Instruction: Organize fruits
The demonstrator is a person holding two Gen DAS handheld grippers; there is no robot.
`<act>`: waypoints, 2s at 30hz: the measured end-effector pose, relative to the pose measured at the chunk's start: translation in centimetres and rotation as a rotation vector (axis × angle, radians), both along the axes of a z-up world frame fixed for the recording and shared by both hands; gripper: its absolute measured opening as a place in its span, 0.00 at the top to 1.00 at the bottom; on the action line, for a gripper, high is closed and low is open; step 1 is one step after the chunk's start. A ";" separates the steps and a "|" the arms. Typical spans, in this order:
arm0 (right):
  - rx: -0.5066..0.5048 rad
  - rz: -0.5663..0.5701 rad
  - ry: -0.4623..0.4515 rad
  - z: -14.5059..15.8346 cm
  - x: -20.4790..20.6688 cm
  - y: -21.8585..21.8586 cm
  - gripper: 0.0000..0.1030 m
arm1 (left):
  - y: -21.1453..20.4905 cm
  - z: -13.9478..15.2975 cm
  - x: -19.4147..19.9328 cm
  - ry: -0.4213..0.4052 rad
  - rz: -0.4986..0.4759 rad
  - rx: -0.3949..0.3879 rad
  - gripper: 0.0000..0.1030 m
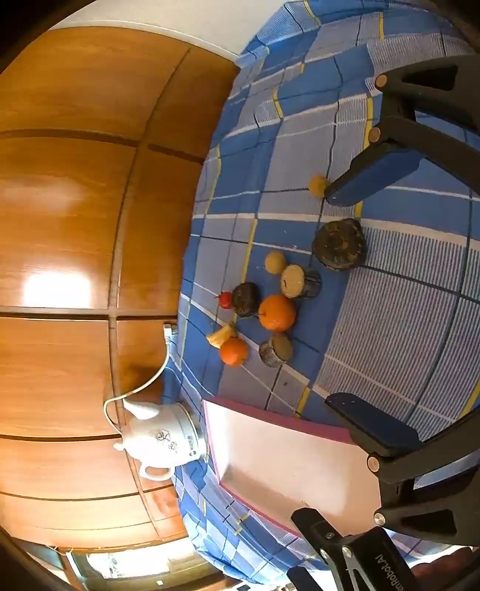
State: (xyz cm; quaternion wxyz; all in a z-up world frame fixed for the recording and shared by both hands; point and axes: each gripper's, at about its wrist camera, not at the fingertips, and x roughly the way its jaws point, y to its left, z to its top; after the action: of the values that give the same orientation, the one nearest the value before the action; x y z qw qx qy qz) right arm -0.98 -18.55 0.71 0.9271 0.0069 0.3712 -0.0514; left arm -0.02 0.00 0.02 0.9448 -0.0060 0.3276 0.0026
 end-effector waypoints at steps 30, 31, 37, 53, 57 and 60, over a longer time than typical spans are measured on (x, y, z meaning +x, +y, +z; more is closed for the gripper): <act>-0.028 0.029 -0.013 0.2 -0.4 0.6 0.03 | 0.7 0.1 -0.4 -0.002 -0.004 -0.006 0.00; -0.027 0.031 -0.016 0.2 -0.5 0.6 0.03 | 0.6 0.2 -0.4 -0.003 -0.005 -0.007 0.00; -0.030 0.032 -0.021 0.3 -0.6 0.8 0.03 | 0.5 0.3 -0.5 -0.005 -0.004 -0.013 0.00; -0.035 0.036 -0.033 0.4 -0.8 0.9 0.03 | 0.5 0.7 -0.7 -0.008 -0.006 -0.021 0.00; -0.036 0.034 -0.035 0.4 -0.9 0.9 0.03 | 0.5 0.8 -0.7 -0.010 -0.008 -0.021 0.00; -0.035 0.034 -0.039 0.5 -0.9 0.9 0.03 | 0.5 0.9 -0.8 -0.013 -0.009 -0.022 0.00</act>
State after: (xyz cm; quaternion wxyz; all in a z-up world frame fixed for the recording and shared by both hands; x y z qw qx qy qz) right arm -1.91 -17.65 1.23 0.9349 -0.0148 0.3521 -0.0419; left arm -0.80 0.47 0.97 0.9468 -0.0151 0.3215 -0.0052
